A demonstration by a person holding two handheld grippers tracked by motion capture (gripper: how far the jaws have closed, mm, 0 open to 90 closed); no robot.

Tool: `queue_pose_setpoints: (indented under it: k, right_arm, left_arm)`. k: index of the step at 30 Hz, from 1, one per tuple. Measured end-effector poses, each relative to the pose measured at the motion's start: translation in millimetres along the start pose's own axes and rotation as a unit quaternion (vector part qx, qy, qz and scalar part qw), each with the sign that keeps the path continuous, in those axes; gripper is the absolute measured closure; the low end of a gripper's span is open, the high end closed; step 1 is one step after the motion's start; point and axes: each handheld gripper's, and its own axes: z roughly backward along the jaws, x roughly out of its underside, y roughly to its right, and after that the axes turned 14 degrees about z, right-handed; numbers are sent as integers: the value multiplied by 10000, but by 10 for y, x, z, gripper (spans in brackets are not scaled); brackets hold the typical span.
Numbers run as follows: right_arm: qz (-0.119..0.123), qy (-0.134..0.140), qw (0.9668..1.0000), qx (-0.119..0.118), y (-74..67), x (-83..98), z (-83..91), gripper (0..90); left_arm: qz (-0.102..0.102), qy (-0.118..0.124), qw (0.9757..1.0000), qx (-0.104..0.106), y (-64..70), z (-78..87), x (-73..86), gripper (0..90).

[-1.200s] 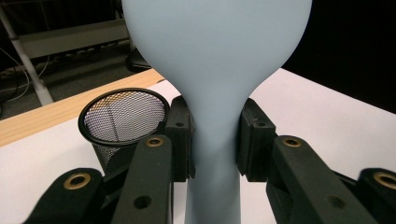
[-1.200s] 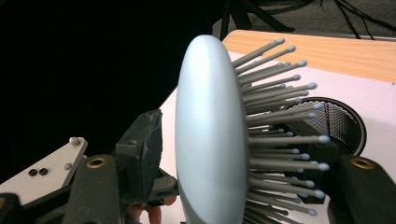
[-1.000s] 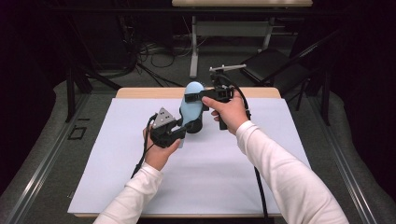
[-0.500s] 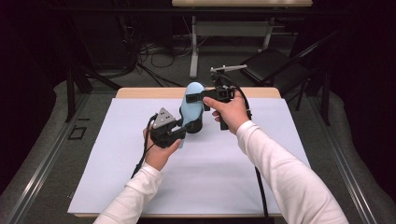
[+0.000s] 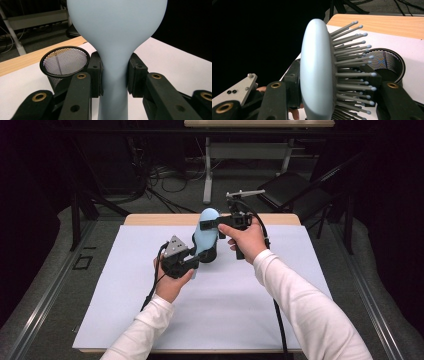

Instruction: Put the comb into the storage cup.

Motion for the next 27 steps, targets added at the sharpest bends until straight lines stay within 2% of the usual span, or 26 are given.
queue_pose_setpoints:
  k: [7, 27]
  right_arm:
    - [75, -25, 10000, 8, -13, 3, -10, 476]
    - [62, -11, 10000, -27, -4, -3, 7, 481]
  left_arm:
    - [32, -6, 10000, -21, -2, -7, 9, 682]
    - [108, 53, 9999, -1, -17, -10, 12, 615]
